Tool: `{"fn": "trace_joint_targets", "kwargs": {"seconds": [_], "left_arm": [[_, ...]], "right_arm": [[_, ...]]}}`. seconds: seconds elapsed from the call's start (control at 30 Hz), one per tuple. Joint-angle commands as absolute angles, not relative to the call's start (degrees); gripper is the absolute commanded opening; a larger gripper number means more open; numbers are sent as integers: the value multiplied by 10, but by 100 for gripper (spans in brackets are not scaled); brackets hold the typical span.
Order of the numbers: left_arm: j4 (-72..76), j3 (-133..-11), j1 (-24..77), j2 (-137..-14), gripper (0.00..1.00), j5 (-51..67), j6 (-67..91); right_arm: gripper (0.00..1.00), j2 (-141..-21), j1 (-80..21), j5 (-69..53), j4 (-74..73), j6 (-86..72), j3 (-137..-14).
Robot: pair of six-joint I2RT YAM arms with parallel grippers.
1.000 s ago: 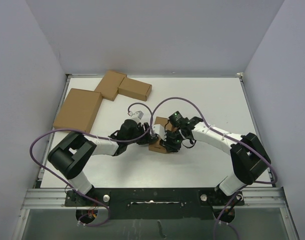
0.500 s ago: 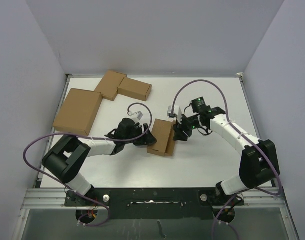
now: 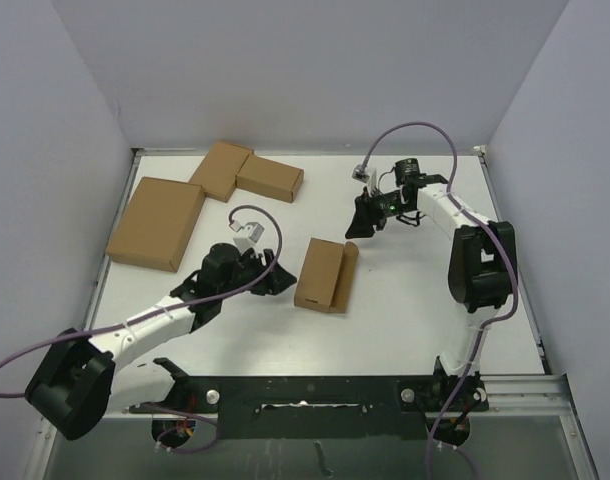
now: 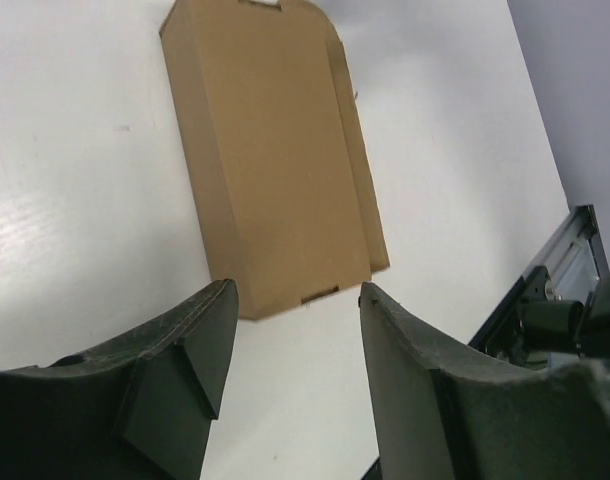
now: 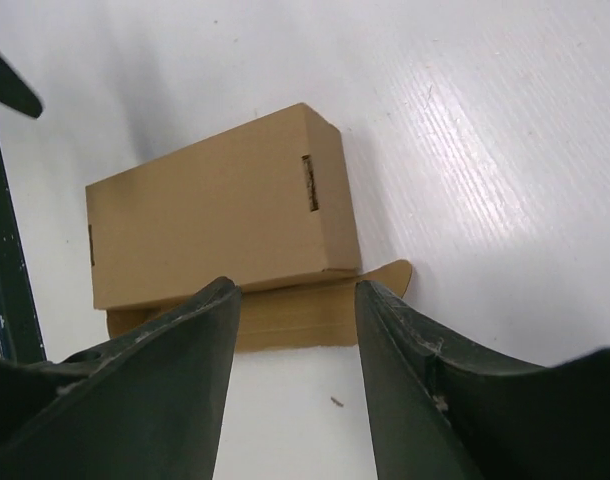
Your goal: Fold the paper box
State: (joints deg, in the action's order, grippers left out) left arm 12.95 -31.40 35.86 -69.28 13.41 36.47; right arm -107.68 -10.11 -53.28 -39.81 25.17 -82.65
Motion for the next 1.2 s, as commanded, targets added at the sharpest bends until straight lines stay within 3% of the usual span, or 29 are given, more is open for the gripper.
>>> {"fn": "trace_joint_targets", "kwargs": {"seconds": [0.0, 0.2, 0.5, 0.67, 1.17], "left_arm": [[114, -265, 368, -632, 49, 170, 404], [164, -223, 405, -637, 51, 187, 450], [277, -231, 415, -743, 56, 185, 487], [286, -251, 415, -787, 56, 177, 489], [259, -287, 392, -831, 51, 160, 470]], "right_arm": [[50, -1133, -107, -573, -424, 214, -900], [50, -1182, -127, -577, -449, 221, -926], [45, -1192, -134, -572, -438, 214, -907], [37, -1196, -135, -573, -445, 219, -902], [30, -1166, -134, -565, -474, 250, -859]]}}
